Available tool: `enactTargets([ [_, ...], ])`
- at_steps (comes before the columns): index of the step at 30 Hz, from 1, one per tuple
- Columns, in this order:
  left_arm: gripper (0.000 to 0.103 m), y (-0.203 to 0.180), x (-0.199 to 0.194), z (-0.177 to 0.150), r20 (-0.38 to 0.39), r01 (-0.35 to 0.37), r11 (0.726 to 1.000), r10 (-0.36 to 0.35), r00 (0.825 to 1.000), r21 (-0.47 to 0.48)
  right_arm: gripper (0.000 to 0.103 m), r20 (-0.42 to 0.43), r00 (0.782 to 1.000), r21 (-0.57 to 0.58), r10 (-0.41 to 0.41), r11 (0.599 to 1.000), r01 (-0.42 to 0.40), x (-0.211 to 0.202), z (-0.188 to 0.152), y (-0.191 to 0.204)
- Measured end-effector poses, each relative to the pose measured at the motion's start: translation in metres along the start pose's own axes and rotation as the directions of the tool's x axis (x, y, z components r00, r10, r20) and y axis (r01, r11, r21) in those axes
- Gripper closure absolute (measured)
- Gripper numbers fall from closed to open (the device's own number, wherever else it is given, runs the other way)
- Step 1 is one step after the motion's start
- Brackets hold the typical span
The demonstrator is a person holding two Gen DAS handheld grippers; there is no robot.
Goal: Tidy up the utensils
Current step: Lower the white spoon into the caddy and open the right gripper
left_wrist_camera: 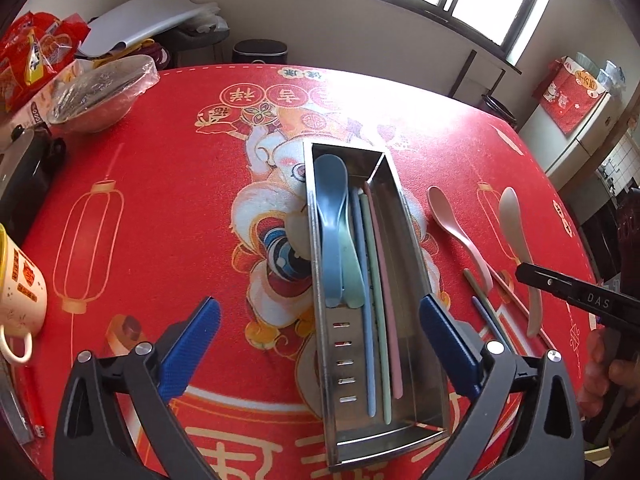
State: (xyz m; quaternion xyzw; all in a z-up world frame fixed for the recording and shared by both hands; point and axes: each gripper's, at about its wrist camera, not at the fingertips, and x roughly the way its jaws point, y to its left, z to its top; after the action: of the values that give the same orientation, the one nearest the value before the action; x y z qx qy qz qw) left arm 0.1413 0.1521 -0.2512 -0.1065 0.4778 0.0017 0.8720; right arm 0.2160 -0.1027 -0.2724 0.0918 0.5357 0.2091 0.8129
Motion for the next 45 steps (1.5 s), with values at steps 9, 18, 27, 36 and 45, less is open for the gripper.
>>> enactTargets([
  [9, 0.006, 0.034, -0.022, -0.004, 0.07, -0.074, 0.996, 0.076, 0.995, -0.042, 0.091, -0.053, 0.998, -0.048, 0.02, 0.999, -0.023, 0.03, 0.023, 0.052],
  [18, 0.006, 0.061, -0.03, -0.006, 0.094, -0.122, 0.987, 0.132, 0.987, -0.106, 0.091, -0.126, 0.992, -0.094, 0.031, 0.995, -0.043, 0.071, 0.046, 0.11],
  [27, 0.006, 0.081, -0.033, -0.013, 0.096, -0.133, 0.977, 0.15, 0.984, -0.165, 0.091, -0.189, 0.982, -0.074, -0.018, 0.997, 0.004, 0.107, 0.057, 0.124],
  [36, 0.006, 0.09, -0.037, -0.016, 0.102, -0.142, 0.97, 0.164, 0.981, -0.197, 0.089, -0.215, 0.976, -0.076, -0.047, 0.997, 0.031, 0.119, 0.056, 0.131],
  [45, 0.006, 0.08, -0.036, -0.014, 0.099, -0.127, 0.976, 0.146, 0.984, -0.176, 0.087, -0.242, 0.97, -0.061, -0.022, 0.998, 0.007, 0.122, 0.054, 0.133],
])
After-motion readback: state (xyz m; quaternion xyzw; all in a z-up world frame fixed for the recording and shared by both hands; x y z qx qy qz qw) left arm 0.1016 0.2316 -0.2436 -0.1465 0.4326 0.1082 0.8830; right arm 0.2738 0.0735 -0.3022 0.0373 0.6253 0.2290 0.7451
